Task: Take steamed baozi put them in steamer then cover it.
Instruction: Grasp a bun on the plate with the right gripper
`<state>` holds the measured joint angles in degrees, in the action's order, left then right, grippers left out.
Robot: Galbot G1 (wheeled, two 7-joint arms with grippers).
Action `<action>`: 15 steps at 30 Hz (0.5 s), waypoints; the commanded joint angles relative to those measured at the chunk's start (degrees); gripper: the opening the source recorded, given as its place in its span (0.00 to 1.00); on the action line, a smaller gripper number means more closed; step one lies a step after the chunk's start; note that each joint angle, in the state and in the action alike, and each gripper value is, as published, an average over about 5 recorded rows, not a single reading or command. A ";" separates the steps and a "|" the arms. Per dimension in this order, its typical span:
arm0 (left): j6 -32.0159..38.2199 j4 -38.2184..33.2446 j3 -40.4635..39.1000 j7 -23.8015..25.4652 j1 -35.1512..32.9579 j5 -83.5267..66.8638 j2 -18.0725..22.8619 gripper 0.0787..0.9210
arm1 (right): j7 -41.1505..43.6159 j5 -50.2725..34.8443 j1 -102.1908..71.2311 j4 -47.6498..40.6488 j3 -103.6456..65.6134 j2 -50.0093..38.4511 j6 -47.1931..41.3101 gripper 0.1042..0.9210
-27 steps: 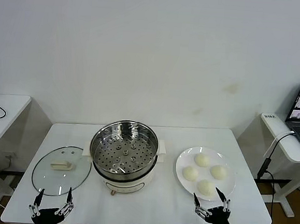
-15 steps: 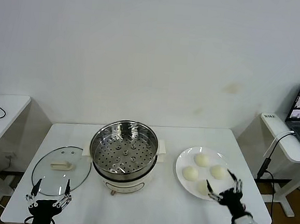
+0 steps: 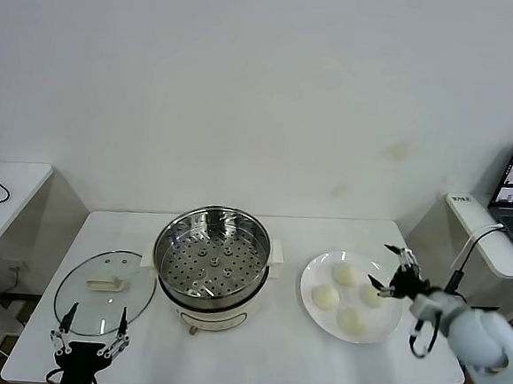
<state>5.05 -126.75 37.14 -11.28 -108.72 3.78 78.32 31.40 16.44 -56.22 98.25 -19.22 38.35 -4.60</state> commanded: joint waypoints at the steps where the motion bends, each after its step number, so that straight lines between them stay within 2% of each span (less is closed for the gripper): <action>1: 0.94 0.00 -0.01 0.35 0.21 2.52 0.07 0.88 | 19.28 -2.65 36.84 -13.91 31.99 -10.01 -3.68 0.88; 7: 0.77 0.18 -0.09 0.57 0.94 2.50 0.09 0.88 | 25.84 -5.15 54.06 -25.03 51.92 -3.80 -1.75 0.88; 15: 0.76 0.08 0.53 0.64 1.06 2.43 0.27 0.88 | 28.76 -3.76 58.65 -35.38 61.37 6.68 -0.19 0.88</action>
<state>5.58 -126.68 37.67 -10.62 -107.82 5.60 78.58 52.23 13.38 -13.83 76.06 23.16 38.99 -5.00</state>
